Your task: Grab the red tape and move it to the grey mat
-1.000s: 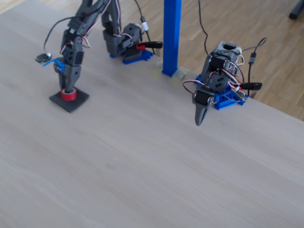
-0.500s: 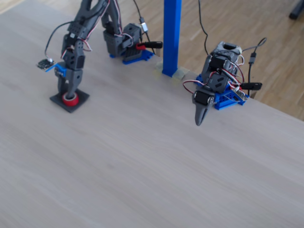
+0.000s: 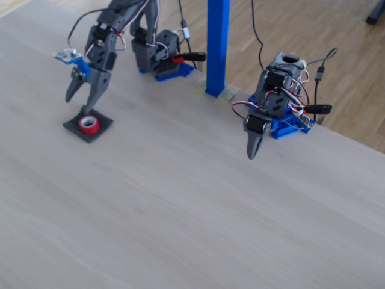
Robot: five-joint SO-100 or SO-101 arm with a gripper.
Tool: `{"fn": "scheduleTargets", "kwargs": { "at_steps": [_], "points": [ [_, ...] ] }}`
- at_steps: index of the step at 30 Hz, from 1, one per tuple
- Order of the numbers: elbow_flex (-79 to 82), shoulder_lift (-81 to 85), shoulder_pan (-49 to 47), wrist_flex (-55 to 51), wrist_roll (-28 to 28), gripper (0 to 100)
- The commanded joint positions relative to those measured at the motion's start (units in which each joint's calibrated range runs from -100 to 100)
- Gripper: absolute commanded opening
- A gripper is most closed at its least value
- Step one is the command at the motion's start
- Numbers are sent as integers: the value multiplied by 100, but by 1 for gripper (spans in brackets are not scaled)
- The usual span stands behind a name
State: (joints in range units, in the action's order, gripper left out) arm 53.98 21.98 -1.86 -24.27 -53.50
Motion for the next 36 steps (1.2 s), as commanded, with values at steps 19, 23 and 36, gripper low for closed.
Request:
{"fn": "scheduleTargets", "kwargs": {
  "at_steps": [19, 23, 36],
  "points": [
    [3617, 4813, 628, 1, 1, 2],
    [4376, 5660, 691, 1, -20, 2],
    [4556, 7204, 727, -2535, -31, 2]
  ]
}}
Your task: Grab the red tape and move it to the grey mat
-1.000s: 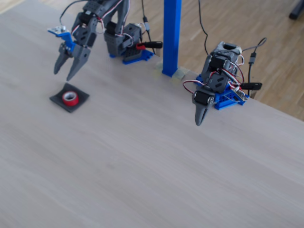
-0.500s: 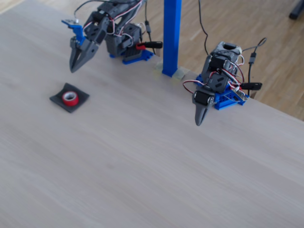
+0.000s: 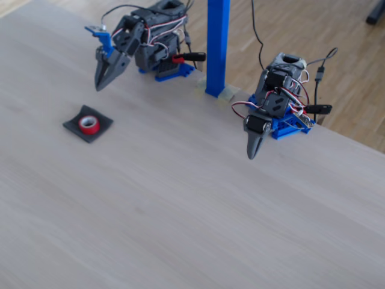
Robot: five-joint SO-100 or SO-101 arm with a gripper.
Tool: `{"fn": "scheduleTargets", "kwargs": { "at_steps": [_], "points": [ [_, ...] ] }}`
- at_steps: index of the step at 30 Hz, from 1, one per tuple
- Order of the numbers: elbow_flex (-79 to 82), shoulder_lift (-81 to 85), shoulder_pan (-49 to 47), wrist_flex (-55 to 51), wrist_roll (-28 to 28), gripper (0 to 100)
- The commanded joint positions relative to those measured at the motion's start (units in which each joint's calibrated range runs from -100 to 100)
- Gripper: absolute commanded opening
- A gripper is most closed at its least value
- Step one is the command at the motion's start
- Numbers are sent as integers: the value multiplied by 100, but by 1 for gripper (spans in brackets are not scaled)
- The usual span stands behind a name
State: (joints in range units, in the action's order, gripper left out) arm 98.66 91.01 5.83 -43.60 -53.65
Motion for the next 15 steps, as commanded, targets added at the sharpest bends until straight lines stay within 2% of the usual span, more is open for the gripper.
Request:
{"fn": "scheduleTargets", "kwargs": {
  "at_steps": [1, 5, 12, 15],
  "points": [
    [71, 451, -51, -856, -15, 2],
    [53, 800, -60, -1713, -15, 2],
    [62, 791, -151, -2510, -36, 2],
    [62, 791, -151, -3206, -245, 2]
  ]
}}
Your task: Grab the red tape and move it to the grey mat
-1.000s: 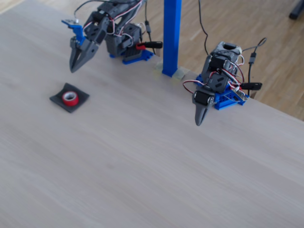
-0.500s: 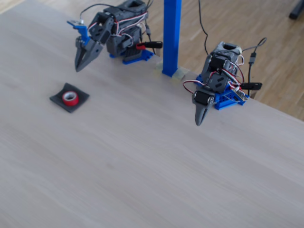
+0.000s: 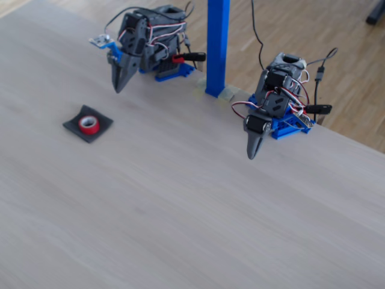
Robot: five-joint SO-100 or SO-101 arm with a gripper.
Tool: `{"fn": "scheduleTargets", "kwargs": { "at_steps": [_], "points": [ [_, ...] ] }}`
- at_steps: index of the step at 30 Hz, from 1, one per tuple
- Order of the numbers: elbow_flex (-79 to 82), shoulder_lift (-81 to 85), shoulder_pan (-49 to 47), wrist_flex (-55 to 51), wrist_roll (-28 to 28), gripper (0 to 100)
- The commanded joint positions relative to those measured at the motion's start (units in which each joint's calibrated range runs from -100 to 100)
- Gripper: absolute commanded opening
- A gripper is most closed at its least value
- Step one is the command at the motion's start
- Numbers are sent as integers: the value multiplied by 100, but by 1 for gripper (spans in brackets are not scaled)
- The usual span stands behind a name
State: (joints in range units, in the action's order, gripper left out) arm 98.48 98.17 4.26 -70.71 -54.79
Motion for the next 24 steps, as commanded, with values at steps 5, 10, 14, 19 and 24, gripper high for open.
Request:
{"fn": "scheduleTargets", "kwargs": {
  "at_steps": [5, 10, 14, 19, 24],
  "points": [
    [80, 75, 7, -461, -142, 2],
    [80, 59, 7, -461, -142, 2],
    [80, 25, 88, -461, -142, 2],
    [80, 25, 79, -461, -142, 2],
    [80, 25, 79, -461, -142, 2]
  ]
}}
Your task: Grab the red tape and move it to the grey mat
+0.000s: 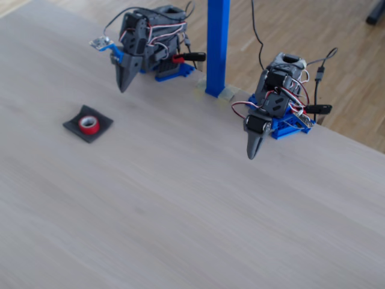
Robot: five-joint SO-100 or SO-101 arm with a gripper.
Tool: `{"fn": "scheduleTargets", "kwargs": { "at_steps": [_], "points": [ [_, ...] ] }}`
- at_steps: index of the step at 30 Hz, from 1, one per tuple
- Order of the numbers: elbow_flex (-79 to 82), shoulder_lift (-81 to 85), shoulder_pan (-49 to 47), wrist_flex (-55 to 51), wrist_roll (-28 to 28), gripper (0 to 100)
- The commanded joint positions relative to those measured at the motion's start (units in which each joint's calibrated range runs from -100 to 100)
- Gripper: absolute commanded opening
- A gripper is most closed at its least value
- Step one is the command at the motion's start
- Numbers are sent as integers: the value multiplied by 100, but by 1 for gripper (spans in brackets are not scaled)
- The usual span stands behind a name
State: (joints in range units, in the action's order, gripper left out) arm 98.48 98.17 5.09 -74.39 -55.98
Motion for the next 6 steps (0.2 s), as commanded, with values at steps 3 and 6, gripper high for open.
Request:
{"fn": "scheduleTargets", "kwargs": {
  "at_steps": [3, 6],
  "points": [
    [80, 25, -4, -92, -22, 2],
    [80, 25, -4, -92, -22, 2]
  ]
}}
